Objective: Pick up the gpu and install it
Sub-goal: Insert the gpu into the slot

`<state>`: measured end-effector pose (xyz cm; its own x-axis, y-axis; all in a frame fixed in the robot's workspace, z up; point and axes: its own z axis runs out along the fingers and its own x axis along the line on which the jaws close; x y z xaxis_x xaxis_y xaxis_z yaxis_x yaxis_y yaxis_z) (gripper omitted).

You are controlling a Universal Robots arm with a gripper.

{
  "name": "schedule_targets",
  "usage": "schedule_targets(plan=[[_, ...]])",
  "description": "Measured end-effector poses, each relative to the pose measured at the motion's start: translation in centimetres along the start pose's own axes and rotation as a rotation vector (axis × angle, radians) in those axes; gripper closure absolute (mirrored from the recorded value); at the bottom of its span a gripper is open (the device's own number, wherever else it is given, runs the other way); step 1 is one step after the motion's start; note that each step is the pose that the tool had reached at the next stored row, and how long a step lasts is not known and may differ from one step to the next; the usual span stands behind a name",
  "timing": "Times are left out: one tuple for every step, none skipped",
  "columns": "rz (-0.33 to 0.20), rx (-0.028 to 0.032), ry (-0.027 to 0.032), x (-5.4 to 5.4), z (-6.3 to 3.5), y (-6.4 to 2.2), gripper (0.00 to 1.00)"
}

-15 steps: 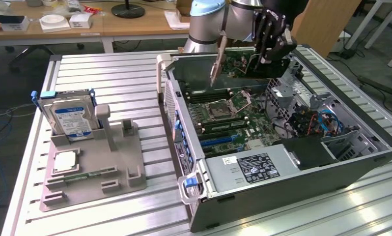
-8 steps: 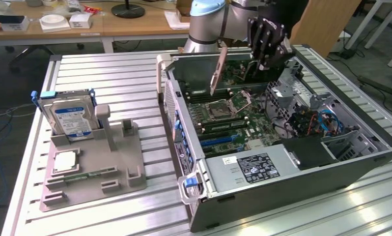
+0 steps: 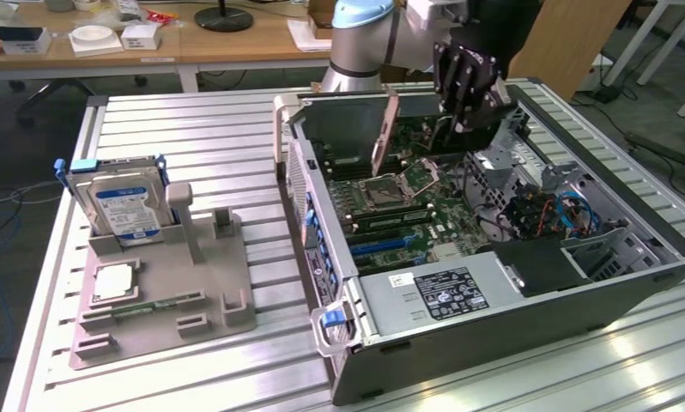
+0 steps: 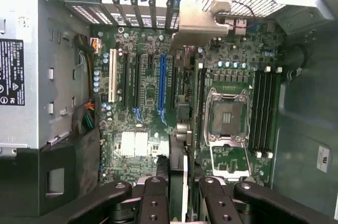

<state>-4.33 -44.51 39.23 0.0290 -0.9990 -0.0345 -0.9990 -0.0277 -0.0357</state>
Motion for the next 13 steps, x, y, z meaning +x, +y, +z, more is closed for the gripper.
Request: schedule_targets(plan=[[0.0,0.0001,0.0005,0.0,0.19,0.01,0.73],[0.0,0.0,0.0005,0.0,0.35,0.02,0.73],[0.003,-0.0002,0.0007,0.0,0.42,0.03,0.73],[0.008,-0.0001,0.0007,0.0,0.48,0.09,0.73],[0.016,0.0002,0.001,0.1,0.59,0.13,0.73],[0.029,0.0007,0.0015,0.1,0.75,0.13,0.73],[0.046,0.0012,0.0025,0.1,0.93,0.12,0.73],[0.063,0.0019,0.0031,0.1,1.11,0.13,0.73],[0.071,0.0021,0.0035,0.1,1.29,0.21,0.73],[0.075,0.0023,0.005,0.0,1.46,0.29,0.73],[0.077,0.0023,0.0065,0.0,1.64,0.54,0.73],[0.077,0.0024,0.0066,0.0,1.82,0.84,0.73],[0.077,0.0025,0.0064,0.0,2.0,1.11,0.73]])
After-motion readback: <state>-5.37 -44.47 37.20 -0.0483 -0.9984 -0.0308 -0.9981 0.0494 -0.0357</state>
